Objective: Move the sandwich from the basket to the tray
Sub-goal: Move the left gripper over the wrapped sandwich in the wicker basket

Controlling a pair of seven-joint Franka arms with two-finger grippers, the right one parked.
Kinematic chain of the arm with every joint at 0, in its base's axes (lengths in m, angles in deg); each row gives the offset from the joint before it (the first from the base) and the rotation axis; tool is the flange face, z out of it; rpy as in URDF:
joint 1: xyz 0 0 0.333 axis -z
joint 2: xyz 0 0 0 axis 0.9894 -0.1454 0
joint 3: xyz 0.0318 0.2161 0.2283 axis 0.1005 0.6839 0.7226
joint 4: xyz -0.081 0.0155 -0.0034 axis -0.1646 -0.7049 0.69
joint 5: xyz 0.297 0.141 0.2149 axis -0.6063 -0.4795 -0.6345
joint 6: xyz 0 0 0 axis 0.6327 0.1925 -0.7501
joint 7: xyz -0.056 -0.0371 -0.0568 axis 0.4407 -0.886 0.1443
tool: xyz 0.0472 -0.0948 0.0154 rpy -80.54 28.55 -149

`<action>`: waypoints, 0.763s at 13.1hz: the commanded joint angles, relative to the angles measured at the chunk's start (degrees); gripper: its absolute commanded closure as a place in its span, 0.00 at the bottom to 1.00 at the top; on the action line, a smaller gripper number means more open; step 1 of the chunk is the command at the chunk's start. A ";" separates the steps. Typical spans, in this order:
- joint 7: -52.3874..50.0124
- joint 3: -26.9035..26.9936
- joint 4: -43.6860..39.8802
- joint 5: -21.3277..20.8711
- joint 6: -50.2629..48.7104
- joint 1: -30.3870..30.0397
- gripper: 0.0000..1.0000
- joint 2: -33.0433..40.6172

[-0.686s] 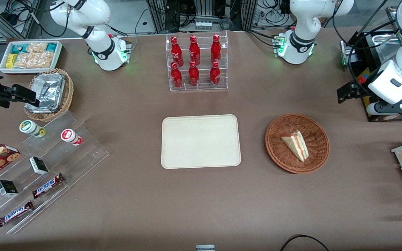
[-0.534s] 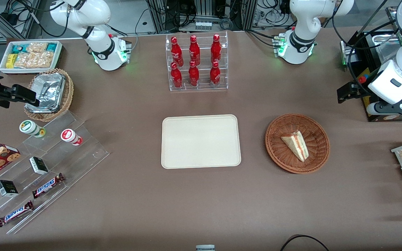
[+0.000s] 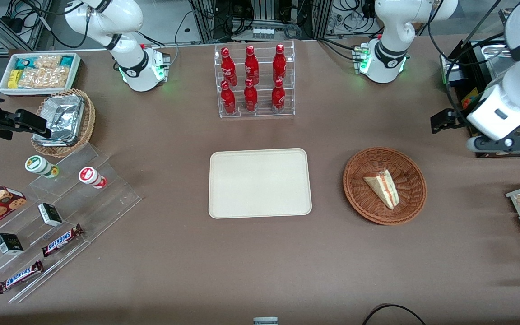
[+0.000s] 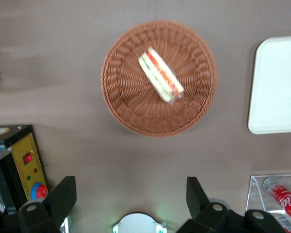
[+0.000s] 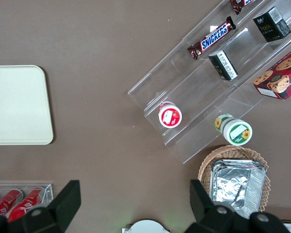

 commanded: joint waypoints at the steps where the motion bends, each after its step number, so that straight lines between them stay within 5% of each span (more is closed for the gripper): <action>1: 0.17 0.07 7.03 0.46 5.73 0.55 0.00 0.29; 6: -0.88 -0.54 18.91 0.64 17.61 0.99 0.00 0.20; 10: -17.01 -4.58 24.81 0.64 28.06 1.08 0.00 -0.50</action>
